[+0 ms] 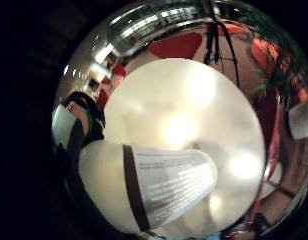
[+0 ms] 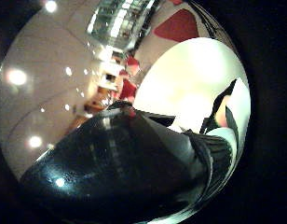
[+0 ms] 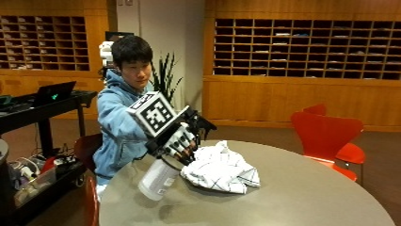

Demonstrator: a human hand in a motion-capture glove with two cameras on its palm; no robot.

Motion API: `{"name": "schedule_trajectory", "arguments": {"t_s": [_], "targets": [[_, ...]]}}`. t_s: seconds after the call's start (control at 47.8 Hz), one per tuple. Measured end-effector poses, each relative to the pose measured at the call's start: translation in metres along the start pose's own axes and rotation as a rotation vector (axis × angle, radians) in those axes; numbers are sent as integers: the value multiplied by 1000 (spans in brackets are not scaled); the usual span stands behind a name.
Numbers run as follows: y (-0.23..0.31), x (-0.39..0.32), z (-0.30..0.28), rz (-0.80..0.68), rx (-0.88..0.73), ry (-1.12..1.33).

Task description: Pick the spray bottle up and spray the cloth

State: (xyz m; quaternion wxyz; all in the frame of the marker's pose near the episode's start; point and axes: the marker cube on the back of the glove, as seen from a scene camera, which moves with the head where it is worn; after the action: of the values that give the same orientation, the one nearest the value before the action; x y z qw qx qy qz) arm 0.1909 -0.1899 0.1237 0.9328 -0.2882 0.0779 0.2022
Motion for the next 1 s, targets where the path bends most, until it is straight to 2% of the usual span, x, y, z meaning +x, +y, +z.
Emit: {"name": "schedule_trajectory", "arguments": {"t_s": [0.105,0.356,0.711,0.837,1.004], "targets": [[6,-32,-17,-97,-114,249],[28,-103,-34,-234,-214,794],[72,-157,19,-387,-291,1228],[64,-155,35,-410,-313,1289],[80,-159,66,-405,-372,1331]]}}
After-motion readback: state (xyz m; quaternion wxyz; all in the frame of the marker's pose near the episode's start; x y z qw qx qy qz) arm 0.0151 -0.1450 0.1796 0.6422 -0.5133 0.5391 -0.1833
